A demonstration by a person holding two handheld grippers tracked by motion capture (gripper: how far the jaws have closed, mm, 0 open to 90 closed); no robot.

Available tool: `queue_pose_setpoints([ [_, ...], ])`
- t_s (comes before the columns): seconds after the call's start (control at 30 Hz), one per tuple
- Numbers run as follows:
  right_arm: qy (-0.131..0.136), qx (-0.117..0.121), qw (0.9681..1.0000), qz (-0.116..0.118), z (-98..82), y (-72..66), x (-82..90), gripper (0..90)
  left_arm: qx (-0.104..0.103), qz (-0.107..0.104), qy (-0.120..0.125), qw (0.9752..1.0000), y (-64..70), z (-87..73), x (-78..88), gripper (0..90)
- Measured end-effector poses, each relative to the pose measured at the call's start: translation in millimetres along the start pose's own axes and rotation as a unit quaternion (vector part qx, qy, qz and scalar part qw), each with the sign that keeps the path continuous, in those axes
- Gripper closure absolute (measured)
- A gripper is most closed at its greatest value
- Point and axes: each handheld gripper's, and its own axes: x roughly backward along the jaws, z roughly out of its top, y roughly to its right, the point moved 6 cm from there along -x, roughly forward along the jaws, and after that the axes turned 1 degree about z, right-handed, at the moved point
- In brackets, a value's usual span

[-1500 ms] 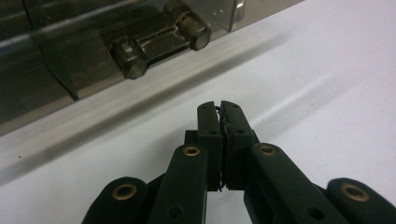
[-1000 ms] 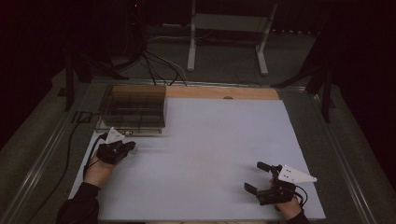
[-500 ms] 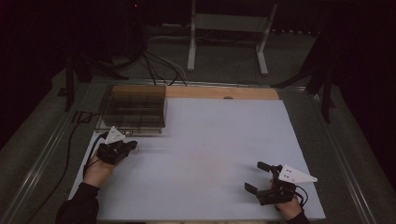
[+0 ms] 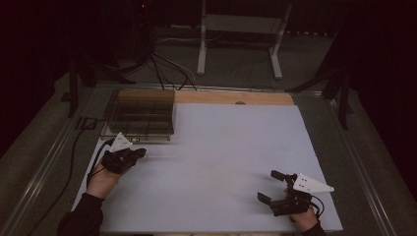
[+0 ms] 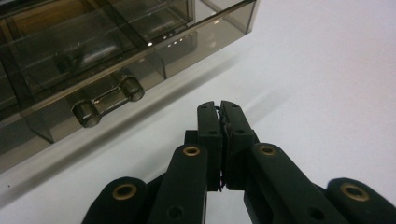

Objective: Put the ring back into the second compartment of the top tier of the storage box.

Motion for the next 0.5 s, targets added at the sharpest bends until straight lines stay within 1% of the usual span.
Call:
queue_pose_setpoints([
  [0.07,0.0,0.001,1.0,0.0,-0.1,0.1,-0.1,1.8,-0.002,0.0,0.002,1.0,1.1,1.3,1.0,89.9],
  [0.3,0.0,0.001,1.0,-0.001,-0.1,0.2,-0.4,1.8,-0.008,-0.012,0.006,0.9999,5.6,6.7,6.5,89.9],
  [0.4,-0.001,0.001,1.0,-0.001,-0.1,0.1,-0.5,1.8,-0.011,-0.012,0.007,0.9998,6.5,8.4,8.3,89.9],
  [0.43,0.0,0.001,1.0,-0.001,0.0,0.0,-0.6,1.8,-0.01,-0.017,0.011,0.9998,7.6,10.7,10.4,89.9],
  [0.5,-0.001,0.0,1.0,-0.002,-0.1,0.2,-0.7,1.8,-0.012,-0.018,0.012,0.9997,8.1,12.4,12.3,89.9],
])
